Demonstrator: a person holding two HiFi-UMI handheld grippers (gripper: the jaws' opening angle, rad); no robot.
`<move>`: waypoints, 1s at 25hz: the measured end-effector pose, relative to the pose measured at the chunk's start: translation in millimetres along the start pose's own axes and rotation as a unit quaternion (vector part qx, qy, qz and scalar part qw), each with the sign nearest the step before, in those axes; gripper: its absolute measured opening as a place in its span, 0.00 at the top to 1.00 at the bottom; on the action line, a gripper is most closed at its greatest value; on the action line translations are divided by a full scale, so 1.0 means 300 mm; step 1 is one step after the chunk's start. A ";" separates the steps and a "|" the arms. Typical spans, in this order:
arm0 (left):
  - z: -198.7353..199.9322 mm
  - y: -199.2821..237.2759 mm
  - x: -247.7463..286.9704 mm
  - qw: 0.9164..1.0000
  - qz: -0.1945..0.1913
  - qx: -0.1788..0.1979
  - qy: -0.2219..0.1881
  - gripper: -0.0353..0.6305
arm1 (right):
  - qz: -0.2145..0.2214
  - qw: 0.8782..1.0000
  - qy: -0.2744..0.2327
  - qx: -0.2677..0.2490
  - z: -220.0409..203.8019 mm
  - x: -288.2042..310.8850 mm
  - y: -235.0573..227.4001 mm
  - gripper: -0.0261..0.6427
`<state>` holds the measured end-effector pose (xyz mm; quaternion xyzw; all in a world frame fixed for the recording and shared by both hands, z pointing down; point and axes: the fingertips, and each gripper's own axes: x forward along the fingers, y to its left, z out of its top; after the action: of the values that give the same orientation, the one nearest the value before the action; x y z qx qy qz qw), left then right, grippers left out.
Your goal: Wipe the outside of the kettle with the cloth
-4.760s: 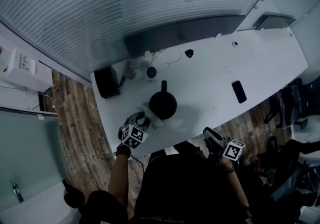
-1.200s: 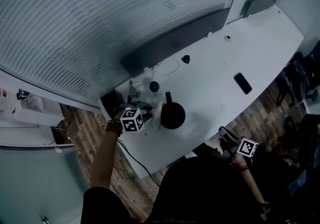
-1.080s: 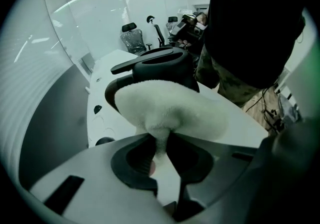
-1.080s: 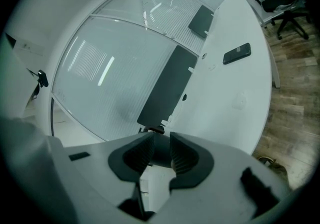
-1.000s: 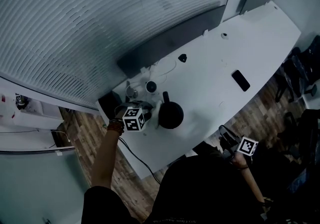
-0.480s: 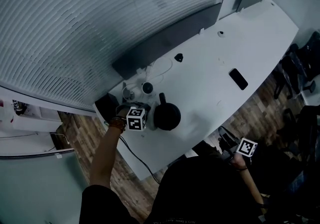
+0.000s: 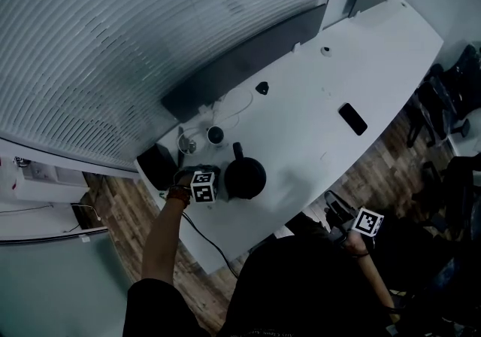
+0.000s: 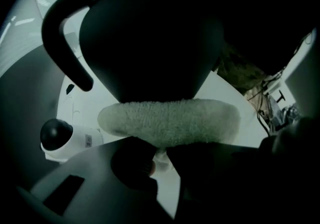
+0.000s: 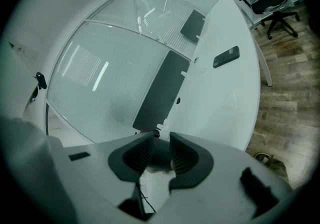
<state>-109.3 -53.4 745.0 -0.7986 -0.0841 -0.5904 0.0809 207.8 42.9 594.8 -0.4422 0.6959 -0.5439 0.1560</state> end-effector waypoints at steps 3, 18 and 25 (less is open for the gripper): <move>-0.023 0.012 -0.052 0.995 0.066 -0.071 -0.037 0.83 | -0.001 1.000 0.000 -0.022 0.020 0.003 0.018 0.83; 0.139 -0.387 -0.865 0.589 0.406 -0.476 -0.512 0.83 | 0.171 0.936 0.075 -0.298 -0.019 0.290 0.671 0.83; 0.324 -0.528 -0.925 0.572 0.420 -0.453 -0.540 0.83 | 0.198 0.873 0.108 -0.432 -0.282 0.282 0.782 0.85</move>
<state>-135.3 112.1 456.1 -0.8473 0.5111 0.0893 -0.1134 -3.3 32.8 437.5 -0.2565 0.9472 -0.1912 -0.0224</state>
